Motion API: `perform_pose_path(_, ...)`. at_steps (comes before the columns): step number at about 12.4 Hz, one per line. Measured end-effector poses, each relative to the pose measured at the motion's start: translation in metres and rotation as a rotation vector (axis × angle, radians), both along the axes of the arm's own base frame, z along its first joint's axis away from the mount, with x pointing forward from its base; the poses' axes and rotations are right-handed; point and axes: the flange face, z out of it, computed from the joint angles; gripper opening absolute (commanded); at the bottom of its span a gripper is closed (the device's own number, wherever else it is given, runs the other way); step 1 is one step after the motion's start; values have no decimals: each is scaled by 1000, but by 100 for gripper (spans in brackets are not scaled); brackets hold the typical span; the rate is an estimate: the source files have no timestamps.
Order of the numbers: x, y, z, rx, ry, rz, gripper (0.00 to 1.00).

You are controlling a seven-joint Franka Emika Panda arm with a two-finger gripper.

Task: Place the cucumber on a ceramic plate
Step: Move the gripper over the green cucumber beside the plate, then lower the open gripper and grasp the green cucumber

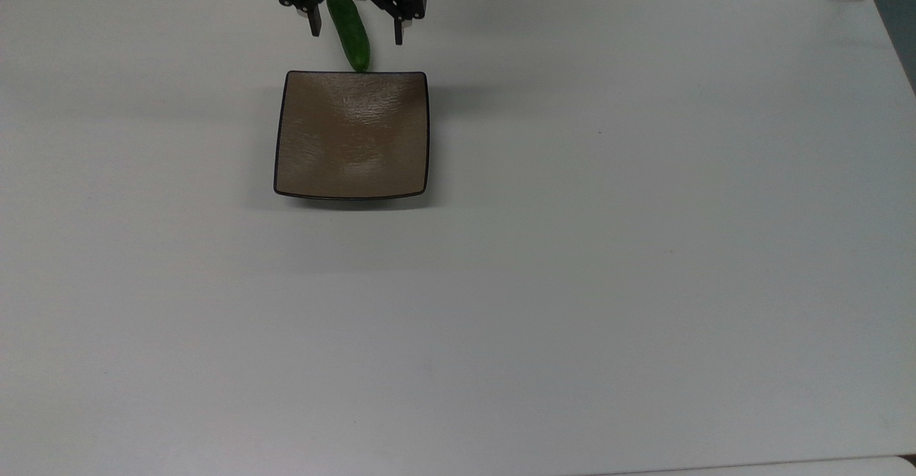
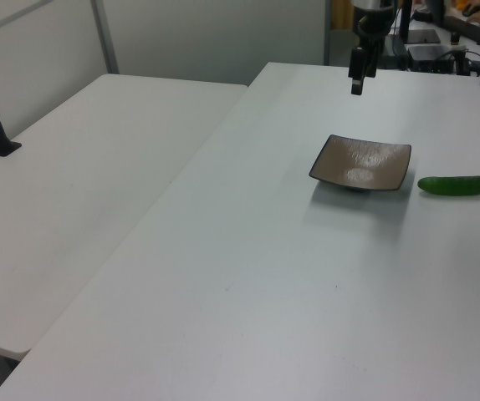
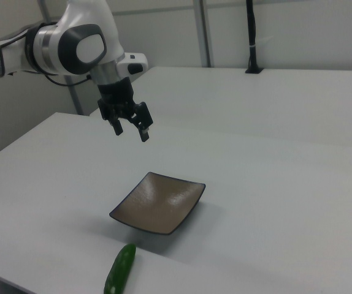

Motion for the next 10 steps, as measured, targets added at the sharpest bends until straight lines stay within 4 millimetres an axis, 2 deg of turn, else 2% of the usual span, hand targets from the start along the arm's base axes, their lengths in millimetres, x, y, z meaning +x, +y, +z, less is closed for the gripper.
perform_pose_path(2,-14,-5,4,-3,24,33,100)
perform_pose_path(5,-57,-20,-8,-5,71,114,100)
perform_pose_path(8,-105,-33,-48,-11,164,197,100)
perform_pose_path(10,-123,-38,-74,-15,213,210,100)
